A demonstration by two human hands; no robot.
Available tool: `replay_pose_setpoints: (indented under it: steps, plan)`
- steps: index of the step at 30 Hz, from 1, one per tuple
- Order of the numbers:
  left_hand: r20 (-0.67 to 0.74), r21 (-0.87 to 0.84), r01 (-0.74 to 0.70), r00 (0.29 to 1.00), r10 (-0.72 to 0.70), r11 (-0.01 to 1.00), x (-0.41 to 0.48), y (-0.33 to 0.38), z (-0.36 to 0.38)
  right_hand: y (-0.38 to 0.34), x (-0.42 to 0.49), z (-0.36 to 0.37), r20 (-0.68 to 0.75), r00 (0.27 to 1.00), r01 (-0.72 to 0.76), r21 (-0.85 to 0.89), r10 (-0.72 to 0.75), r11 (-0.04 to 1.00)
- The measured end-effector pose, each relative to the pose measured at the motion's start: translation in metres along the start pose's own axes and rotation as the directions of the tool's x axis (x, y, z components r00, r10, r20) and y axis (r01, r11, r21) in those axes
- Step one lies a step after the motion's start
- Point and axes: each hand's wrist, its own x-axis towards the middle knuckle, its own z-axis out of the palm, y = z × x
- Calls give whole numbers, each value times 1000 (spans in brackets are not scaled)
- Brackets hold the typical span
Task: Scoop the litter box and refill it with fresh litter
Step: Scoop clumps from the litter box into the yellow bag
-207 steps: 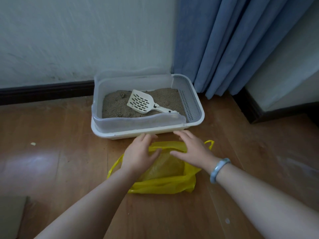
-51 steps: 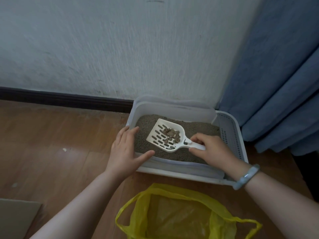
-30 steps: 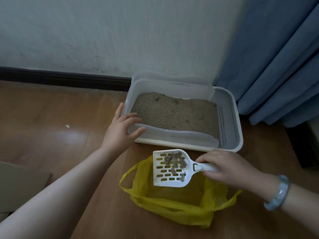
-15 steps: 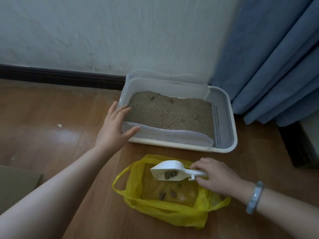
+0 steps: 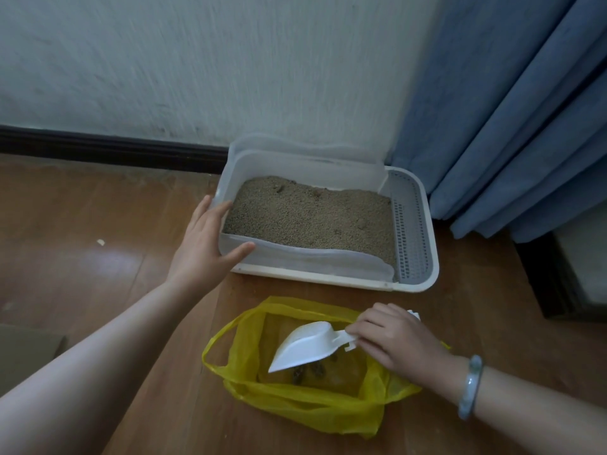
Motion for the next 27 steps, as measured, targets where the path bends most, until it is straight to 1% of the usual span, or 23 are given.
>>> replay_pose_setpoints:
  steps: [2,4,7,9,11,14,17,20,22,25,27]
  plan:
    - [3,-2,1,1000,-1,1000,1,-1,0,-2,2,-2,2,997,-77,75,77,994]
    - [1,-11,-2,1000,2,1000,1,-1,-1,-4,4,-5,27,980,-200,198,198,960]
    - [-6,-35,-13,1000,13,999,0,0,-1,-6,8,-10,118,922,-384,409,369,828]
    - [-6,-69,-14,1000,14,998,0,2,-2,-8,13,-17,181,896,-437,515,405,737]
    - [6,-90,-3,1000,4,996,0,4,-1,-8,21,-29,232,886,-459,566,402,685]
    - [13,-103,23,1000,-21,994,3,6,0,-7,38,-51,273,877,-476,617,396,627]
    - [0,-100,43,999,-44,994,8,9,1,-1,59,-72,266,872,-480,636,412,604]
    - [-6,-85,81,997,-82,993,14,13,2,9,83,-88,259,851,-495,684,456,536]
    - [-15,-61,96,995,-97,993,19,15,2,17,99,-95,274,828,-525,684,489,507]
    - [-36,-27,127,991,-128,992,27,16,5,33,122,-101,310,796,-586,610,519,534]
    - [-45,-3,139,989,-139,990,30,16,7,44,135,-105,330,766,-635,525,552,567]
